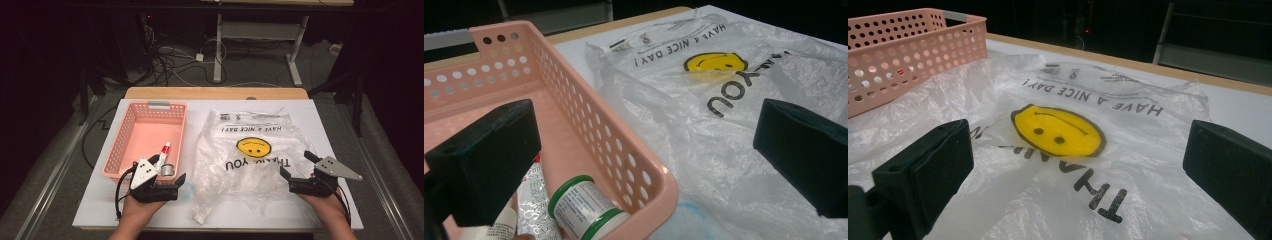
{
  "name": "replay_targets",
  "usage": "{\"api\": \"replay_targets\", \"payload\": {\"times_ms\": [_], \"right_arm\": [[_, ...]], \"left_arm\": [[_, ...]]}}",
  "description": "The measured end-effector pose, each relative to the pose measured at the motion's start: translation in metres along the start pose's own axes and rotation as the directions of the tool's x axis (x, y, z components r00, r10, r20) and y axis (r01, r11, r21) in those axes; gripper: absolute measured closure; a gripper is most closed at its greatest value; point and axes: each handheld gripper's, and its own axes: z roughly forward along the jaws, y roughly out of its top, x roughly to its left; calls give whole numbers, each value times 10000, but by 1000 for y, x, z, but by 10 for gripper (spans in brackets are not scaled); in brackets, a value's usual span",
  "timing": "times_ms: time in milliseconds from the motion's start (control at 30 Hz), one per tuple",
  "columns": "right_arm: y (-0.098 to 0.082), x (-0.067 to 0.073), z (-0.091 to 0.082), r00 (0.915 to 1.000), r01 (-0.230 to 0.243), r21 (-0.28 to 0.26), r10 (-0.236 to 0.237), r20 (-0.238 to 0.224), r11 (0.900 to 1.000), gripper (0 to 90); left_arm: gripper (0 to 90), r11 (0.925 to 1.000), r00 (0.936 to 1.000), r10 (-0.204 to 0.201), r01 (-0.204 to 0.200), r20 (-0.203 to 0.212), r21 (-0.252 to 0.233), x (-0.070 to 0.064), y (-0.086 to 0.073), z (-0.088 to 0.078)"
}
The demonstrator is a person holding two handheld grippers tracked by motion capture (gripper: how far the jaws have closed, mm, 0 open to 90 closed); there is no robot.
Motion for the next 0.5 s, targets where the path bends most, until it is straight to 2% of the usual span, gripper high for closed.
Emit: {"api": "replay_targets", "payload": {"times_ms": [500], "right_arm": [[2,4,1,9997,175,-20,-176,-162,9998,1]], "left_arm": [[0,9999,9999,-125,125,9,-11,2,0,0]]}}
